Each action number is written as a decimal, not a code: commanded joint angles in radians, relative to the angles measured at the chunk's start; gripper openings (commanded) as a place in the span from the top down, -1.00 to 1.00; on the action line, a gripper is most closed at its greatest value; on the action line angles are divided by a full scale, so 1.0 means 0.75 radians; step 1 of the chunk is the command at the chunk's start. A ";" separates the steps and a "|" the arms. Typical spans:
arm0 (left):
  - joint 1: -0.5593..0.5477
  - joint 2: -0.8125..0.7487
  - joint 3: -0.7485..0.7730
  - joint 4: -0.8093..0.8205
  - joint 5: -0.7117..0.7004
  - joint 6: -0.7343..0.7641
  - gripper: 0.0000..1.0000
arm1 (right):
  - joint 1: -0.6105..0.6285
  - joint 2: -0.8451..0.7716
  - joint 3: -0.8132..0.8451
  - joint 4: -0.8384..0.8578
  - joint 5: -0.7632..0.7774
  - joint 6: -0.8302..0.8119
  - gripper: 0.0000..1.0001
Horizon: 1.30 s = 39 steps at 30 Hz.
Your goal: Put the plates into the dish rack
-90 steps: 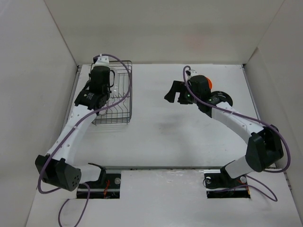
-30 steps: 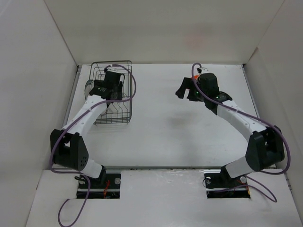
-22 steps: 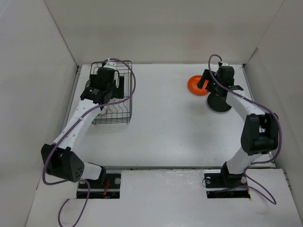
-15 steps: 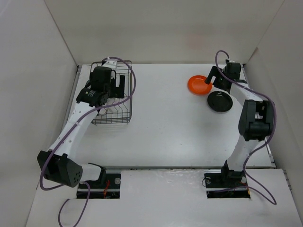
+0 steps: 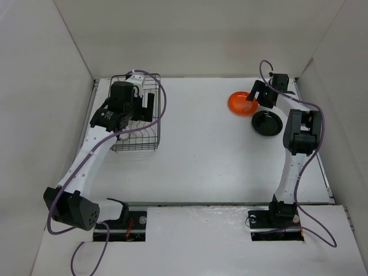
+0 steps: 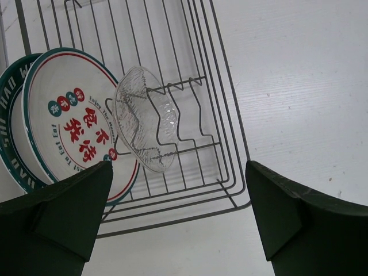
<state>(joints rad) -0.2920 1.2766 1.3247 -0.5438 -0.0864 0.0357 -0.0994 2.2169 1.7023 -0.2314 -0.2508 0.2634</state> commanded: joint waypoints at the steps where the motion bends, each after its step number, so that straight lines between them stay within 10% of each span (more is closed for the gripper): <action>1: 0.019 -0.052 0.017 0.001 0.046 0.016 -0.99 | -0.013 0.020 0.115 -0.064 -0.038 -0.030 -0.80; 15: 0.031 -0.025 0.032 -0.011 0.058 0.004 -0.99 | -0.013 0.210 0.354 -0.364 -0.017 -0.018 -0.05; 20: 0.031 -0.001 0.046 -0.024 0.095 0.004 -0.99 | -0.013 0.239 0.379 -0.391 -0.030 -0.018 1.00; 27: 0.031 0.091 0.191 -0.011 0.407 0.120 -0.99 | -0.013 0.053 0.093 0.101 -0.436 0.262 1.00; 39: 0.031 0.443 0.602 0.081 1.000 0.051 -0.99 | 0.251 -0.384 -0.173 0.537 -0.539 0.332 1.00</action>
<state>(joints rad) -0.2729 1.5810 1.7195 -0.5186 0.5022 0.0868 0.0410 2.0636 1.6081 -0.0399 -0.5625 0.4953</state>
